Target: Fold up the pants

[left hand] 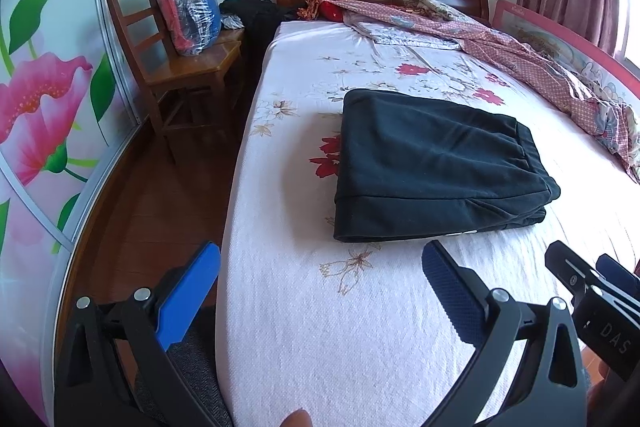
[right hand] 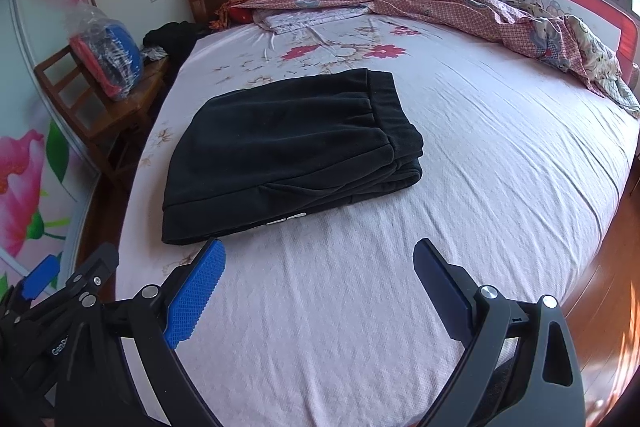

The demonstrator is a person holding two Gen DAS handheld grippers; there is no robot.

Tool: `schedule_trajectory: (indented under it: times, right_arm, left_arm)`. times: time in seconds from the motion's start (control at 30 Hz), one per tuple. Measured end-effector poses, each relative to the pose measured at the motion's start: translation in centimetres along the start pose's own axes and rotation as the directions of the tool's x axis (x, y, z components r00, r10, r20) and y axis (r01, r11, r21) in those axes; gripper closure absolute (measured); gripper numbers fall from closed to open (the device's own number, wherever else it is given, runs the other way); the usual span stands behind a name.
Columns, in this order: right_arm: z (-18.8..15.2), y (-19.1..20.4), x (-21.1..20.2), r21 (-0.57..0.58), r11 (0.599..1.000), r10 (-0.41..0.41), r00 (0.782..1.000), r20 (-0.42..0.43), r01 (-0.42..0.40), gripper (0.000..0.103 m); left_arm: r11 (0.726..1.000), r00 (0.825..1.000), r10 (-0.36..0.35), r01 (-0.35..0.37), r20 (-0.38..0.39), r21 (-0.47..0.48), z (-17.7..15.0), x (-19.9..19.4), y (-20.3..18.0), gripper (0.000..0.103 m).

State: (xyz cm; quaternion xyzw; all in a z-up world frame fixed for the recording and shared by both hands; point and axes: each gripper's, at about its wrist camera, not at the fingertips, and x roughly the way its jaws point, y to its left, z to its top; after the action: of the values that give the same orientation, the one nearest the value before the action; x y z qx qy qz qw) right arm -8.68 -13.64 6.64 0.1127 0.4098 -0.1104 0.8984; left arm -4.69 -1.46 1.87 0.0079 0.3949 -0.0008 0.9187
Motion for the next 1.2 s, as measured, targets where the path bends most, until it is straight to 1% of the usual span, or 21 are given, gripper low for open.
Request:
schedule_trajectory:
  times: [0.23, 0.37, 0.43, 0.53, 0.57, 0.6, 0.7, 0.9, 0.97, 1.2]
  right_arm:
    - [0.2, 0.0, 0.0, -0.001, 1.0, 0.006, 1.0, 0.0, -0.006, 0.009]
    - [0.2, 0.0, 0.0, 0.005, 1.0, 0.007, 1.0, -0.005, -0.007, 0.009]
    - [0.2, -0.1, 0.1, 0.009, 1.0, 0.002, 1.0, -0.005, -0.002, 0.009]
    - [0.2, -0.1, 0.1, 0.01, 1.0, 0.003, 1.0, -0.004, -0.003, 0.009]
    - [0.2, -0.1, 0.1, 0.01, 1.0, 0.004, 1.0, -0.004, -0.004, 0.009]
    - [0.2, -0.1, 0.2, 0.009, 1.0, 0.007, 1.0, -0.007, -0.007, 0.009]
    - [0.2, -0.1, 0.2, 0.006, 1.0, 0.008, 1.0, -0.005, -0.008, 0.009]
    - [0.2, -0.1, 0.2, 0.008, 1.0, 0.009, 1.0, -0.006, -0.009, 0.009]
    - [0.1, -0.1, 0.3, 0.005, 1.0, 0.008, 1.0, -0.007, -0.007, 0.009]
    - [0.1, 0.1, 0.3, -0.002, 1.0, 0.013, 1.0, -0.009, -0.013, 0.009]
  left_arm:
    - [1.0, 1.0, -0.001, 0.001, 0.001, -0.002, 0.0, 0.0, 0.1, 0.002]
    - [1.0, 1.0, -0.002, 0.002, 0.019, -0.009, 0.1, -0.1, 0.2, 0.002]
    - [0.999, 0.999, -0.023, 0.024, 0.031, -0.021, 0.1, -0.3, 0.3, 0.002]
    - [1.0, 0.999, -0.016, 0.017, 0.051, -0.02, 0.2, -0.6, 0.3, 0.002]
    - [1.0, 0.999, 0.0, 0.001, 0.052, -0.014, 0.1, -0.6, 0.1, 0.002]
    - [1.0, 0.999, 0.013, -0.012, 0.05, -0.013, 0.1, -0.5, 0.1, 0.002]
    - [1.0, 0.999, 0.011, -0.011, 0.033, -0.009, 0.0, -0.2, 0.0, 0.002]
    - [0.999, 1.0, -0.011, 0.011, 0.013, -0.038, -0.1, 0.1, 0.7, 0.002]
    - [0.999, 1.0, -0.009, 0.009, 0.004, -0.046, -0.2, 0.3, 0.8, 0.002]
    - [0.998, 0.999, -0.036, 0.034, -0.024, -0.047, -0.6, 0.8, 0.5, 0.002]
